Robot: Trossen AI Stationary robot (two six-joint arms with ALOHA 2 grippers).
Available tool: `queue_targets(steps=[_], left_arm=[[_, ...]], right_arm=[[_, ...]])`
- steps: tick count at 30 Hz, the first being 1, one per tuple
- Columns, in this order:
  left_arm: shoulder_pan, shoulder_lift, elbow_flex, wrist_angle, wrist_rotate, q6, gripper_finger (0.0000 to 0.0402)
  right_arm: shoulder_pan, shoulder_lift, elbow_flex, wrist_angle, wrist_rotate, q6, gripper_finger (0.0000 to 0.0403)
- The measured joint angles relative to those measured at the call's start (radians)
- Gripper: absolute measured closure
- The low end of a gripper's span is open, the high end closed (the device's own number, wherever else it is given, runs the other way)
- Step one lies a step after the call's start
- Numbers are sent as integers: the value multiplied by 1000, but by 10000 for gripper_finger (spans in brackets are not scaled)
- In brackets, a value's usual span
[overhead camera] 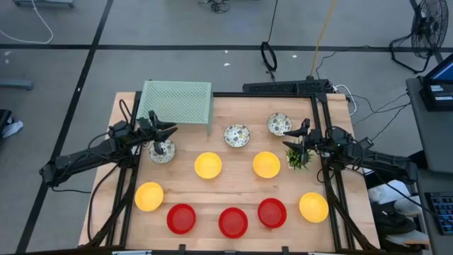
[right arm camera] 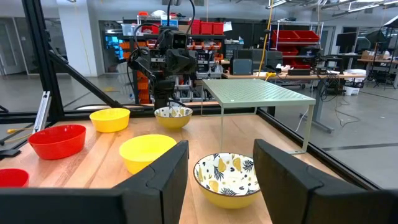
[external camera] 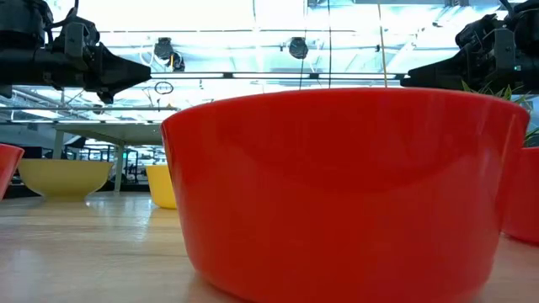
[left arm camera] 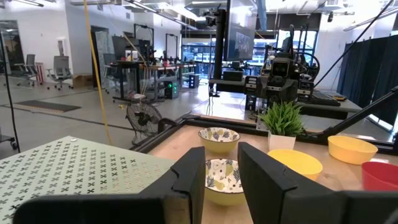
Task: Pick & Place Mini bowls
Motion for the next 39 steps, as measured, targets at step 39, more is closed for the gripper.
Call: queue_targets(steps=[39], left_arm=[[-119,0,0,243,12,-227,305]], right_arm=[[0,0,0,0,0,0,232]])
